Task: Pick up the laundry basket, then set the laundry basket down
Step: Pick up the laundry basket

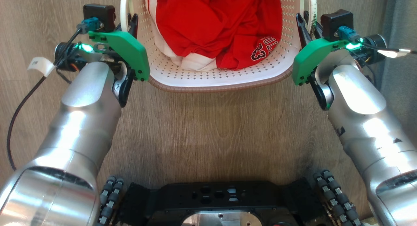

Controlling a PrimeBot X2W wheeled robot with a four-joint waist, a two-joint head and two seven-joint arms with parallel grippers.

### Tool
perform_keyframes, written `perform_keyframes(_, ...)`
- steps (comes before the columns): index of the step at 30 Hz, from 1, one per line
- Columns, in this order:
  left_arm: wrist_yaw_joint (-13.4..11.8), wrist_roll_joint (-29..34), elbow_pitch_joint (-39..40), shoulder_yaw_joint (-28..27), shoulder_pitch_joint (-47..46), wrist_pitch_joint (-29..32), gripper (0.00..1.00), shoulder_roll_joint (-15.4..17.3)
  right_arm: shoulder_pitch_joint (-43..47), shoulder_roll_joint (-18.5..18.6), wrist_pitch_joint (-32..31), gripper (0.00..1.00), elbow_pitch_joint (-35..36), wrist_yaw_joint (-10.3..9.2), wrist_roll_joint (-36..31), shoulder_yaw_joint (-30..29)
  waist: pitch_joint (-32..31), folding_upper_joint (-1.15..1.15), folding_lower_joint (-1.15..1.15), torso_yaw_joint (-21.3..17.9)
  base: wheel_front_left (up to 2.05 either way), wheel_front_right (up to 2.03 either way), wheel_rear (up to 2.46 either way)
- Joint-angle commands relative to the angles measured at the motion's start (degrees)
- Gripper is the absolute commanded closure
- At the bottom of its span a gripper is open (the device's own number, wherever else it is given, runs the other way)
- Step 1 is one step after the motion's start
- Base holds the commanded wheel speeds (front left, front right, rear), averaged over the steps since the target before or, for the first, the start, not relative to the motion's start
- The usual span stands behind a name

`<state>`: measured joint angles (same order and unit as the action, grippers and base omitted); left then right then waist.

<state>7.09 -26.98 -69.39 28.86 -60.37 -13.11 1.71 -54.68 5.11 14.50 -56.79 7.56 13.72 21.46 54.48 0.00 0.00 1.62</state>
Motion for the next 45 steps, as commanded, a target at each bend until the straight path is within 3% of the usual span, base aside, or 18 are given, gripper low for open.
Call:
perform_keyframes(1,0.39,-0.75,0.57,0.6,0.34,0.45,1.0,2.02,2.13,-0.81,0.5,1.0,0.49,-0.08,0.3,1.7,-0.08,0.0,0.0,-0.03,0.0,0.0,0.0)
perform_keyframes(12,0.39,-7.63,0.83,7.11,-0.01,2.81,1.0,2.31,1.87,-0.17,0.5,1.0,-1.13,-0.08,2.32,3.36,-1.59,0.0,0.0,-0.1,0.0,0.0,0.0)
perform_keyframes(27,0.39,-15.68,0.57,12.31,0.03,6.16,1.0,2.35,1.58,-0.74,0.5,1.0,-7.54,-0.08,5.1,5.4,-8.36,0.0,0.0,-0.35,0.0,0.0,0.0)
perform_keyframes(36,0.39,-20.3,0.16,14.84,1.81,8.75,1.0,3.24,2.31,-1.9,-0.27,1.0,-12.82,-0.08,9.22,9.07,-15.37,0.0,0.0,-1.44,0.0,0.0,0.0)
perform_keyframes(45,0.39,-24.41,-0.05,16.81,5.11,10.81,1.0,4.3,5.74,-2.21,-4.78,1.0,-13.19,-0.08,14.97,14.03,-24.05,0.0,0.0,-2.56,0.0,0.0,0.0)
